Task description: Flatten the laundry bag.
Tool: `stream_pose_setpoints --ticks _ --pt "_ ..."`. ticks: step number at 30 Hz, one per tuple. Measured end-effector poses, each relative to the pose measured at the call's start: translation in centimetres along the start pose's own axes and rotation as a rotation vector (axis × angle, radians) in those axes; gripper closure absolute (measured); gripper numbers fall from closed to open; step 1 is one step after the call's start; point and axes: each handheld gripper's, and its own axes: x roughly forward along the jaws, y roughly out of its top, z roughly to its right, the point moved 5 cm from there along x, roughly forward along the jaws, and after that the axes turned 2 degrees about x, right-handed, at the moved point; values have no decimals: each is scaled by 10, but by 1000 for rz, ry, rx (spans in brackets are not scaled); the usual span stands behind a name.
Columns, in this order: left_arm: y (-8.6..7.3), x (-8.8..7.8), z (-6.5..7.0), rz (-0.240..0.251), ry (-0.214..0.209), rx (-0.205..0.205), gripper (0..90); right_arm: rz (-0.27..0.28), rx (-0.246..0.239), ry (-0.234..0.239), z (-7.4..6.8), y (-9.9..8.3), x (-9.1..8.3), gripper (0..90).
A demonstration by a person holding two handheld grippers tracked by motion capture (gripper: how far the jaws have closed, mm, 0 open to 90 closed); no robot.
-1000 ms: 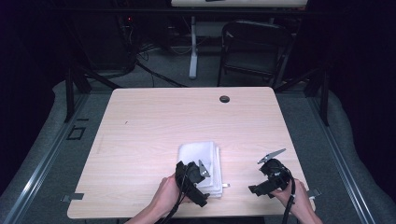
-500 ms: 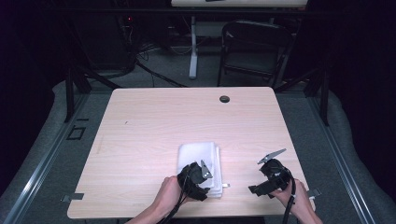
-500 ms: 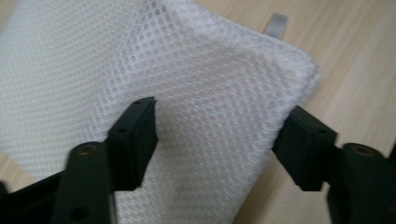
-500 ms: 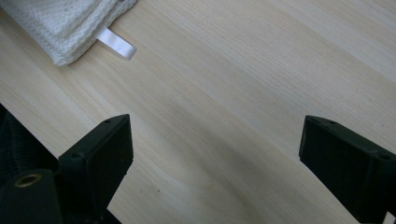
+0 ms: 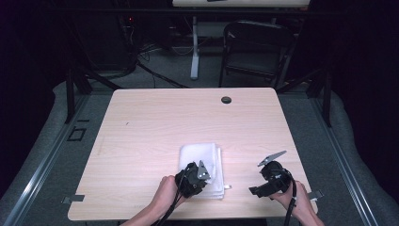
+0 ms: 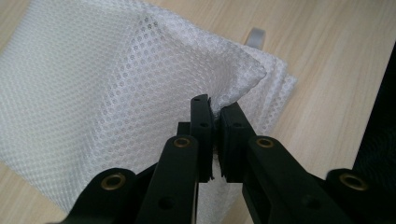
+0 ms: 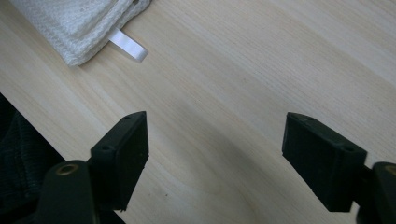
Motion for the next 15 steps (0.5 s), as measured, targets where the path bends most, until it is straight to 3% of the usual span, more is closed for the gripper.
stream_pose_setpoints --ticks 4,7,10,11,12,13,14,15 --pt "-1 -7 -3 31 4 -20 879 8 -12 19 -4 2 1 285" --pt "-2 -13 -5 38 7 -20 879 14 -15 5 -5 3 1 311" --pt "-4 -18 -7 50 11 -30 879 11 -35 3 -10 7 2 430" --pt "-4 -18 -7 50 11 -30 879 11 -35 3 -10 7 2 430" --pt "-4 -19 -7 60 8 -42 879 16 -40 10 -12 9 3 463" --pt "-5 -19 -8 54 10 -37 879 20 -44 4 -16 13 3 591" --pt "-5 -20 -9 55 14 -38 879 20 -44 4 -16 13 3 591" --pt "-6 -21 -9 58 2 -51 879 34 -47 17 -22 18 5 707"
